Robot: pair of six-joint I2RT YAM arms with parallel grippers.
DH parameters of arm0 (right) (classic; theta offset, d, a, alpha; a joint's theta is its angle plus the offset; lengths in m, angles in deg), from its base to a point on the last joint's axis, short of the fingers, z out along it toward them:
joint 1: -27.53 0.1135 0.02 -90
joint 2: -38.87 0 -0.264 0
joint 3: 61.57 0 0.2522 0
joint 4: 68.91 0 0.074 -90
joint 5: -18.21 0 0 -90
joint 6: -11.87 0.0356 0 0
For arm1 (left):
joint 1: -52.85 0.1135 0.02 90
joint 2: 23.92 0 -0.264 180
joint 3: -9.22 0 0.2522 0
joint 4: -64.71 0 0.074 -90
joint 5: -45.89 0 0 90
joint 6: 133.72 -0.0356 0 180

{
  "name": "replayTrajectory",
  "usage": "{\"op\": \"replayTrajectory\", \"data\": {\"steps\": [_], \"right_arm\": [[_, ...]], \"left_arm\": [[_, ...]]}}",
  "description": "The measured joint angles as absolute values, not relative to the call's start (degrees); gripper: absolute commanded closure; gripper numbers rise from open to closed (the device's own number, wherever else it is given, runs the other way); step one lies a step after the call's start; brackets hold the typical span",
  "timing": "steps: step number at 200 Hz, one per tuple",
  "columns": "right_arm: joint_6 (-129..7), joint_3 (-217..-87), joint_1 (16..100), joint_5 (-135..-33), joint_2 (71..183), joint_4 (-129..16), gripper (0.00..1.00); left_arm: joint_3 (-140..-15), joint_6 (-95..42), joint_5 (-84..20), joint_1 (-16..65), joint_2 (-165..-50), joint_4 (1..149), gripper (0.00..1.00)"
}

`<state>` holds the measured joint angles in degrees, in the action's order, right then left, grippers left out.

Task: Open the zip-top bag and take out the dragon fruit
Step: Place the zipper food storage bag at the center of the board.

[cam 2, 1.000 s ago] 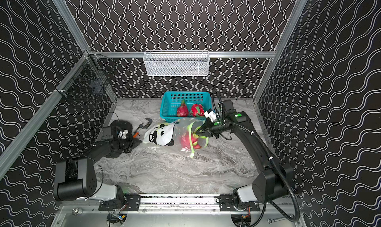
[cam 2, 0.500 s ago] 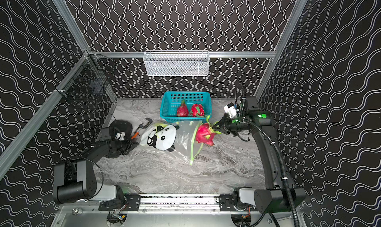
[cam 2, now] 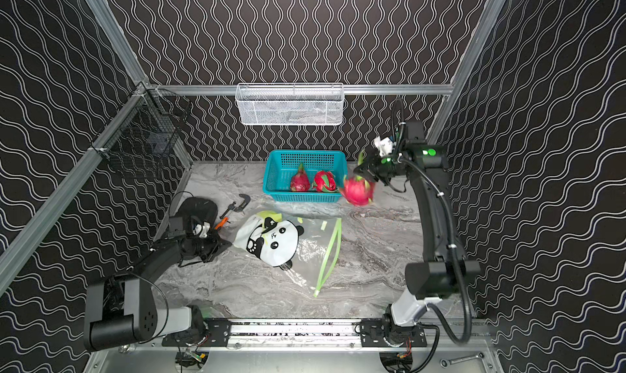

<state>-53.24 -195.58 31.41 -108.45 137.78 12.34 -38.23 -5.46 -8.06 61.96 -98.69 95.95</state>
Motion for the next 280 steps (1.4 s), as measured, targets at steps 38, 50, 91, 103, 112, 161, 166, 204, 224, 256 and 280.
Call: {"op": "replayTrajectory", "data": {"steps": [38,50,91,103,112,161,166,204,224,256,280], "right_arm": [[-49.4,-207.4,33.3,-114.3,150.2,6.4,1.00],[-47.1,-209.1,34.2,-116.3,153.7,2.9,1.00],[-39.0,-206.4,37.5,-122.0,160.0,-12.7,1.00],[-36.6,-204.8,38.3,-123.3,161.5,-17.6,1.00],[-34.5,-204.7,38.7,-124.1,163.3,-21.2,1.00],[-22.5,-205.6,39.9,-126.1,171.1,-41.6,1.00],[-21.3,-206.0,40.0,-126.2,171.9,-43.5,1.00],[-15.4,-208.4,40.5,-127.6,177.0,-52.5,0.36],[-14.4,-207.5,40.5,-127.6,176.4,-53.3,0.26],[-14.8,-204.2,39.4,-126.3,173.3,-55.0,0.24],[-16.3,-203.0,37.5,-123.9,169.5,-54.9,0.24]], "left_arm": [[-36.0,-2.0,-8.1,54.9,-97.6,92.9,1.00],[-35.2,0.6,-9.2,50.6,-97.8,90.8,1.00],[-37.4,7.6,-12.9,41.5,-100.9,84.8,1.00],[-38.4,8.7,-14.5,41.2,-100.7,84.5,1.00],[-39.0,8.7,-15.7,41.4,-100.1,84.5,1.00],[-40.9,9.9,-21.3,49.6,-97.3,87.3,1.00],[-41.7,9.8,-21.9,50.0,-97.6,87.9,1.00],[-45.6,8.1,-23.2,50.3,-99.8,90.4,0.59],[-47.1,6.6,-24.0,50.3,-99.0,92.8,0.50],[-49.1,4.0,-25.5,50.3,-96.4,97.0,0.34],[-52.2,1.8,-27.3,50.3,-95.3,100.5,0.29]]}}
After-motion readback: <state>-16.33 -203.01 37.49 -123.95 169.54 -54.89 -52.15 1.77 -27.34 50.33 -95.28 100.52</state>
